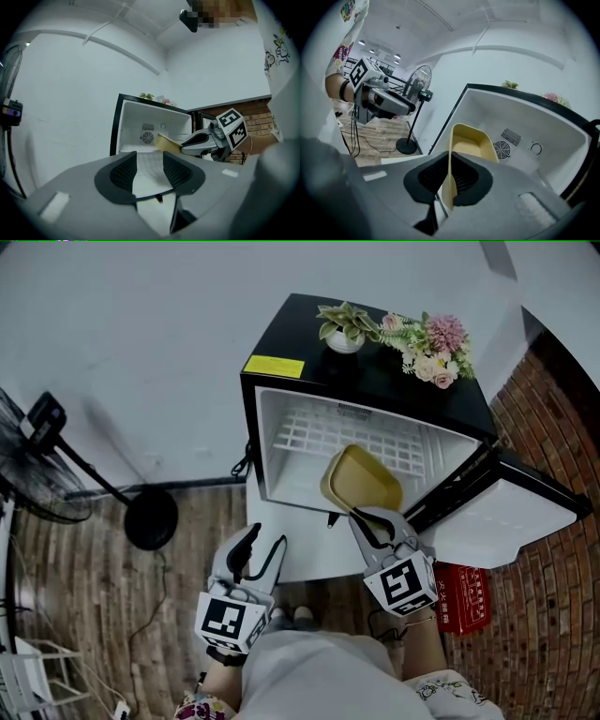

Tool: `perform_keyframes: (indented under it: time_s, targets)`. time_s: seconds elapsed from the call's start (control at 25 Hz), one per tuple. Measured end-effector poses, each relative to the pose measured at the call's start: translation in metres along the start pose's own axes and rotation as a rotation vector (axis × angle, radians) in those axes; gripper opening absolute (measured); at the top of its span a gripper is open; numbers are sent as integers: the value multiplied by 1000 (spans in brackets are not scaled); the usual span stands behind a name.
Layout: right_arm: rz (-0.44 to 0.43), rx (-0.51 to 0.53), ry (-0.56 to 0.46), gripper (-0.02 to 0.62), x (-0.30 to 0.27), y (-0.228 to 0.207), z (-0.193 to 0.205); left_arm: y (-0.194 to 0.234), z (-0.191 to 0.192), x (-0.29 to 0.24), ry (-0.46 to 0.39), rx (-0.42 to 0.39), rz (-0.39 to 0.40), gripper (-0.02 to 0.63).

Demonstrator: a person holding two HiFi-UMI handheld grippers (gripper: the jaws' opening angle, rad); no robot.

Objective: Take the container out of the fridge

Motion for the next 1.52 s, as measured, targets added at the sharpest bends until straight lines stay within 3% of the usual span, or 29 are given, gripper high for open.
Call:
perform_keyframes:
  time_s: [0.28, 0.64, 1.52]
  targets:
    - [12, -172, -58, 18, 13, 4, 11, -2, 4, -4, 3, 5, 13, 146]
    - [17, -304, -116, 18, 22, 14, 18, -5, 5, -10, 12, 8, 20, 97]
    - [75, -468, -182, 17, 28, 11, 30, -7, 19, -28, 54, 6, 71, 18]
Point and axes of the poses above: the fingertips, and each gripper's own axes: x backward along the fingers, y to its left, z out of its underside, the point moved 3 cm from there along x, backward along the fingers, and after that the axes turned 3 degrees about -z, right-handed, at the moved point
